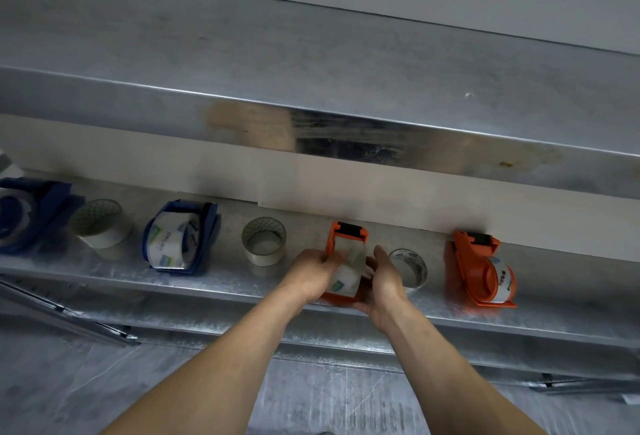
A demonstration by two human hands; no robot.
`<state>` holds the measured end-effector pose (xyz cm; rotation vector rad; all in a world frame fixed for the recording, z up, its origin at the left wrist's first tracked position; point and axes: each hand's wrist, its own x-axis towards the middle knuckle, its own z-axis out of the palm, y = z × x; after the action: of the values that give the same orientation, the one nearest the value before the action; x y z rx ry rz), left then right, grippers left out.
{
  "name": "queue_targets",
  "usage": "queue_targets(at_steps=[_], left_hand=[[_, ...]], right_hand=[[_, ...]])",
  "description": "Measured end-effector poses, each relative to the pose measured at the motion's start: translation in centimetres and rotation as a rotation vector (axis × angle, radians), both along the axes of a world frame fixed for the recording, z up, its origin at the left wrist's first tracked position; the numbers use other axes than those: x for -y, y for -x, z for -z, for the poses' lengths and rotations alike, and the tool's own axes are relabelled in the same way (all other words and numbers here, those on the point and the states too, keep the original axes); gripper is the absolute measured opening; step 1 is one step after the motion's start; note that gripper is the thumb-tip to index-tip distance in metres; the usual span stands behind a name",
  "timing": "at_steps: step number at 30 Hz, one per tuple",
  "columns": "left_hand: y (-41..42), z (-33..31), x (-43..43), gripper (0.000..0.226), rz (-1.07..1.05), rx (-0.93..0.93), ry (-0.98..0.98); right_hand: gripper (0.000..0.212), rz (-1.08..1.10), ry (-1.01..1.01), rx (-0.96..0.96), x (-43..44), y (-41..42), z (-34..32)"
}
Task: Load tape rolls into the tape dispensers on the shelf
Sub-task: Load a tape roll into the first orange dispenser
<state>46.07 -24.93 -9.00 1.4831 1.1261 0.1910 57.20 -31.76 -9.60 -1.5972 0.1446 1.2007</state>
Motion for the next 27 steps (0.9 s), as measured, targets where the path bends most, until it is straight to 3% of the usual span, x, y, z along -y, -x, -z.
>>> queue_targets(at_steps=[2,7,12,16,21,25,27], left_hand=[[-0.7,-0.2,-0.2,0.068,-0.033,-0.087,-0.02],[-2.7,-0.6,-0.6,0.071,-0.076,-0.323,-0.116],[-3.5,-0.5,-1.1,0.085,-0.139,-0.371,-0.069],[-3.5,-0.8,-0.5,0.07,-0.178,-0.185,0.027],[-2.5,-0.5,0.2,0.018,-0.238,0.097,0.204],[-0.9,-0.6,-0.1,0.016,-0.212,0.229,0.232],[0.3,-0.6,-0.4,0.028,-0.238,0.353,0.273]], right_hand=[[0.047,-0.028,-0.001,0.013,0.0,0.0,-0.1],[0.053,-0.04,0.019,0.032,-0.2,0.1,0.1],[0.053,-0.041,0.015,0.025,-0.3,0.2,-0.1],[0.054,-0.043,0.037,0.064,-0.5,0.5,-0.2],[0.055,-0.05,0.032,0.079,-0.6,0.7,-0.7],[0.063,-0.027,-0.044,0.015,-0.5,0.8,-1.3],[0.066,0.049,-0.079,-0.046,-0.3,0.6,-1.7]])
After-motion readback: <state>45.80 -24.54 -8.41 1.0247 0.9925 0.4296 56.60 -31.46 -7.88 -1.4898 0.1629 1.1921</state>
